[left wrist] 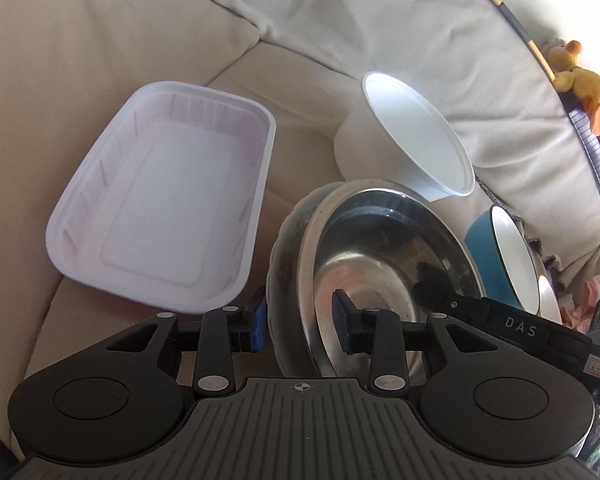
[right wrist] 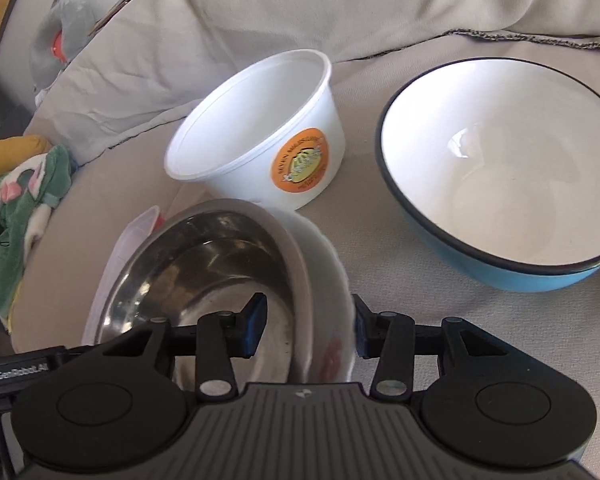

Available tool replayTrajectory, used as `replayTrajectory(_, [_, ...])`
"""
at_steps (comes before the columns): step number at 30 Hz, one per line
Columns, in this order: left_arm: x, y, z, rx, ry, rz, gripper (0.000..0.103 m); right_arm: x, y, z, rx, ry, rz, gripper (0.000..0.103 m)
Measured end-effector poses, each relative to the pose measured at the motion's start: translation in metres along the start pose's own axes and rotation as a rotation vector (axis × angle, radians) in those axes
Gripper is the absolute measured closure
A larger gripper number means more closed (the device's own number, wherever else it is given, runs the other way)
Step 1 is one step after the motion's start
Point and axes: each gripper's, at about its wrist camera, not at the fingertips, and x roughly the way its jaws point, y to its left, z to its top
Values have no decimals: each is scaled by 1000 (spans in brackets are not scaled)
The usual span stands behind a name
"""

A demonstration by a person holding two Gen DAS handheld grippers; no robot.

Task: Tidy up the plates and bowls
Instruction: 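Lift the steel bowl with the right gripper onto the floral plate, then grasp the yellow-rimmed white bowl rim with the right gripper and lift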

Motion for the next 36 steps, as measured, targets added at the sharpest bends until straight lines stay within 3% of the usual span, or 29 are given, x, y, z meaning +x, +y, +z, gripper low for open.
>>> replayTrajectory(6, [-3, -5, -9, 22, 60, -30, 57, -29, 10, -21, -73, -37, -60, 59])
replayTrajectory(13, [-3, -8, -7, 15, 34, -28, 57, -37, 4, -42, -39, -33, -57, 58])
replayTrajectory(18, [-1, -12, -3, 28, 36, -12, 53, -36, 7, -40, -29, -35, -65, 56])
replayTrajectory(36, [-8, -14, 2, 70, -42, -15, 57, -38, 3, -45, -41, -38, -43, 56])
